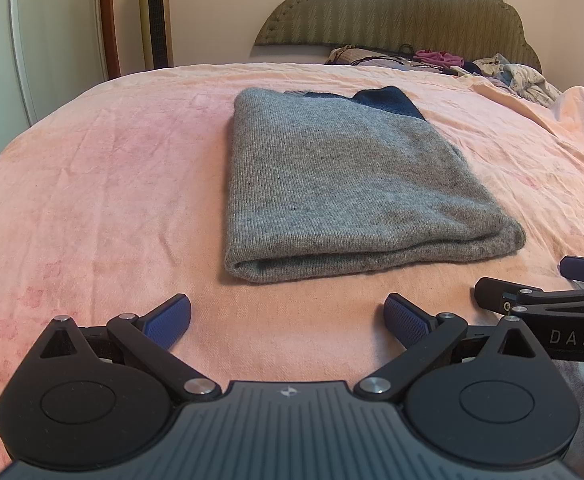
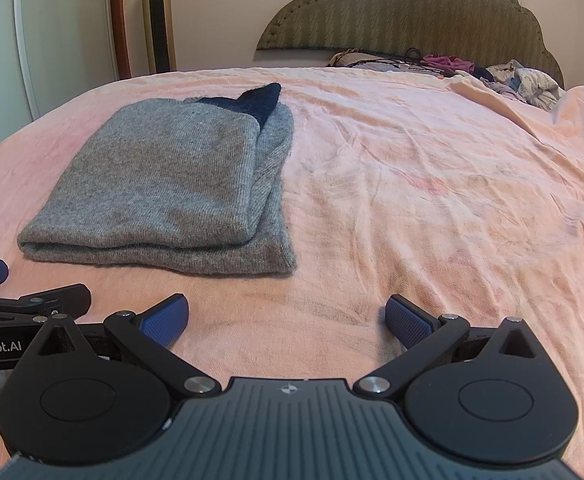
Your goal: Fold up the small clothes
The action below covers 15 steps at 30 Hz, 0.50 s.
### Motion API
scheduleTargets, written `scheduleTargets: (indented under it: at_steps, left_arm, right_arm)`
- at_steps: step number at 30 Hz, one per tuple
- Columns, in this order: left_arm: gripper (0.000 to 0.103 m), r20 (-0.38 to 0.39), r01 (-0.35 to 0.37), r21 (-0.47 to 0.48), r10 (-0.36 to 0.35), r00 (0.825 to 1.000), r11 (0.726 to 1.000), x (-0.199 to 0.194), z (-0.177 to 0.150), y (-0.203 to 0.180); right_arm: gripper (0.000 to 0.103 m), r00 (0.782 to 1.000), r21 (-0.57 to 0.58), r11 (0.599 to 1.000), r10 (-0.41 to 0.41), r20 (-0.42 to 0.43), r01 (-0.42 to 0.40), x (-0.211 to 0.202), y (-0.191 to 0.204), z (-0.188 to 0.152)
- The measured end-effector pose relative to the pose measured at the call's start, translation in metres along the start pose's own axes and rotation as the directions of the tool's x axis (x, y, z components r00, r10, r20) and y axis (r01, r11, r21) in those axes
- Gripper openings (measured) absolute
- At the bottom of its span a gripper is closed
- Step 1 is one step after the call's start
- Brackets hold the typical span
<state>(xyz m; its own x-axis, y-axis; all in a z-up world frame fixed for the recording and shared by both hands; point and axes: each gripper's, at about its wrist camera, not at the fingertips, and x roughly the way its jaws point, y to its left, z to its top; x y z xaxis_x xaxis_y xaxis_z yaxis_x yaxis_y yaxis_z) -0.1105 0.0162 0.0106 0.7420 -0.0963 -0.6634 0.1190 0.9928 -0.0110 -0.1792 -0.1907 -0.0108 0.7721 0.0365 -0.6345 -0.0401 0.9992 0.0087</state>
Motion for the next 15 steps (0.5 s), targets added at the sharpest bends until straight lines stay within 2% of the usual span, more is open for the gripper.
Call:
scheduleTargets:
  at_steps: [15]
  left_arm:
    - [0.103, 0.002, 0.001, -0.020, -0.001, 1.000, 1.000, 0.0015, 0.0024, 0.0034]
  right_arm:
    - [0.103, 1.000, 0.000, 1.000, 0.000, 0.001, 0.000, 0.0001, 0.0001, 0.0001]
